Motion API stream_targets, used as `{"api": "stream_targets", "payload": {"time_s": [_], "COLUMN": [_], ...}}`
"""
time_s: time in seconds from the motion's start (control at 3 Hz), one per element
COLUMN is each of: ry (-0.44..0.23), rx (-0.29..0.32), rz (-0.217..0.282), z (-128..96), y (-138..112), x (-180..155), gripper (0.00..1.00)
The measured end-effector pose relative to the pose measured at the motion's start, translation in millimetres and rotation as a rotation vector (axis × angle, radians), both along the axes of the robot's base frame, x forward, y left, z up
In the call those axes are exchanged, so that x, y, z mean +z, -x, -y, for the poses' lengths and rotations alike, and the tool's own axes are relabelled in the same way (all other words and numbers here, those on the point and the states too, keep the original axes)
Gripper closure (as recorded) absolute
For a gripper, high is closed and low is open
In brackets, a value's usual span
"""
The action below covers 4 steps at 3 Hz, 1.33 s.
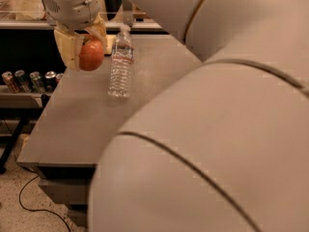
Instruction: Pick apple
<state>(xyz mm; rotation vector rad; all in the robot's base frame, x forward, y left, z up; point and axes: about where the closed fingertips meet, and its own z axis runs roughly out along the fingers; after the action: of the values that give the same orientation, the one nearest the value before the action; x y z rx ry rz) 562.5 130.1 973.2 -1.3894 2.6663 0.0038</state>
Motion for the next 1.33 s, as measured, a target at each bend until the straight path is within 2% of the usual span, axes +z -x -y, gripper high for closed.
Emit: {"api": "stream_targets", "payload": {"time_s": [0.33, 0.67, 1.0, 1.33], "ry": [0.011, 0.018, 0.027, 0.050], "rx": [0.048, 0.078, 0.080, 0.025], "rz": [-0.008, -0.021, -0.017, 0.004], "z": [-12.0, -14.9, -9.6, 4.7], "y": [-25.3, -45.2, -58.0, -51.5], "x": [-8.2, -18.2, -21.5, -13.7], "gripper": [1.00, 1.00, 1.00, 1.00]}}
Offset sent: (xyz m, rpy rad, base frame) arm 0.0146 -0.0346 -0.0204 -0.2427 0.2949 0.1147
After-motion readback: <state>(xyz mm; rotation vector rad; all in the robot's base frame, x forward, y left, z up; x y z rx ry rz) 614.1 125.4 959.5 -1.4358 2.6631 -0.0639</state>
